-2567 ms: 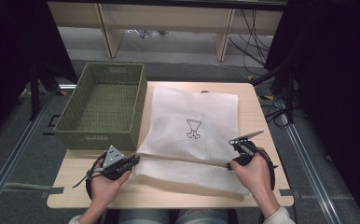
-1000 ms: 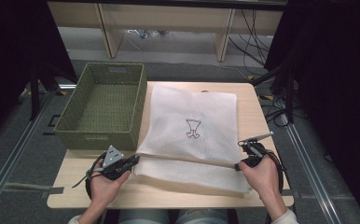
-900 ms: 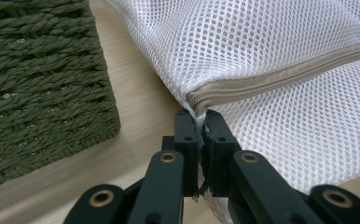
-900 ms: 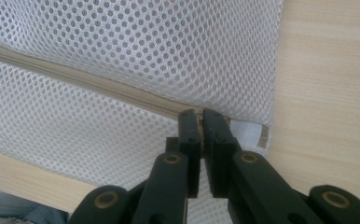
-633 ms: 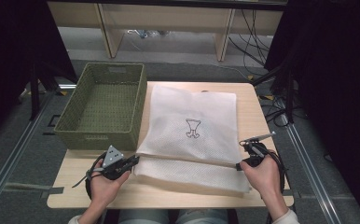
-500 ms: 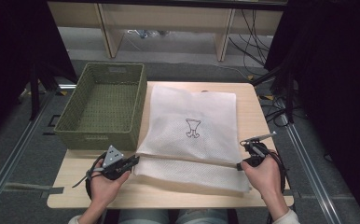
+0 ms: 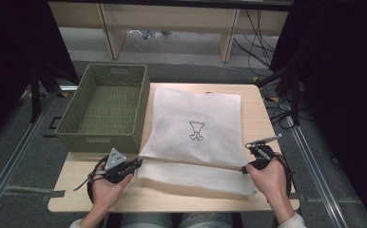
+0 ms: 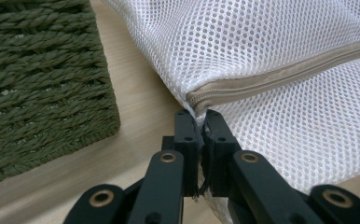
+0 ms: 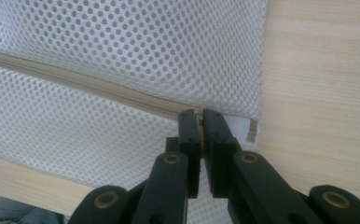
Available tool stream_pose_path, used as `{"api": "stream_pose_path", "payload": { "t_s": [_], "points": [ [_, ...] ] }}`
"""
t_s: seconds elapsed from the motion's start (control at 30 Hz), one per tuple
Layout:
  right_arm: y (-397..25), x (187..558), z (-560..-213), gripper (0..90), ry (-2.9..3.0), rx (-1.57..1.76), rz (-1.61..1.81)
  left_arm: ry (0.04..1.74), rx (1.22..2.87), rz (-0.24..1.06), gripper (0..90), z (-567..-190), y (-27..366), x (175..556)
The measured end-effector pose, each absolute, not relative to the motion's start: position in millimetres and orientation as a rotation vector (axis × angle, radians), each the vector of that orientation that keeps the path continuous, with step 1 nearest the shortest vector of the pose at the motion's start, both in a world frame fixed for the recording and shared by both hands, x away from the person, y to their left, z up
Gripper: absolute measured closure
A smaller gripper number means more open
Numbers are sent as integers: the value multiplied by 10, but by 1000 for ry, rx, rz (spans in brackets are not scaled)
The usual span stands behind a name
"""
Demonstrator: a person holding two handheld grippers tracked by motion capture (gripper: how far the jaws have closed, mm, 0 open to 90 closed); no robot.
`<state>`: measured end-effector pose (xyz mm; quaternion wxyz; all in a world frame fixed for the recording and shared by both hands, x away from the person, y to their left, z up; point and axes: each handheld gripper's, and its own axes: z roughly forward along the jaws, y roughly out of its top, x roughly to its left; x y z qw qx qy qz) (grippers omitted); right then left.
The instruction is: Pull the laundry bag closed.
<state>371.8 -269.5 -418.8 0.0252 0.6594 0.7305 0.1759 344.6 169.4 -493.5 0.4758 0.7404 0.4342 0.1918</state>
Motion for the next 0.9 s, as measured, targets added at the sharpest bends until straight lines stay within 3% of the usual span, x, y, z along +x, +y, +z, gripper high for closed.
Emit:
{"api": "stream_pose_path", "payload": {
  "t_s": [0.9],
  "points": [
    [-2695,3751,-4260,865,2215,2013,470,1035,1847,444,837,-4974,1649,3448]
  ]
}}
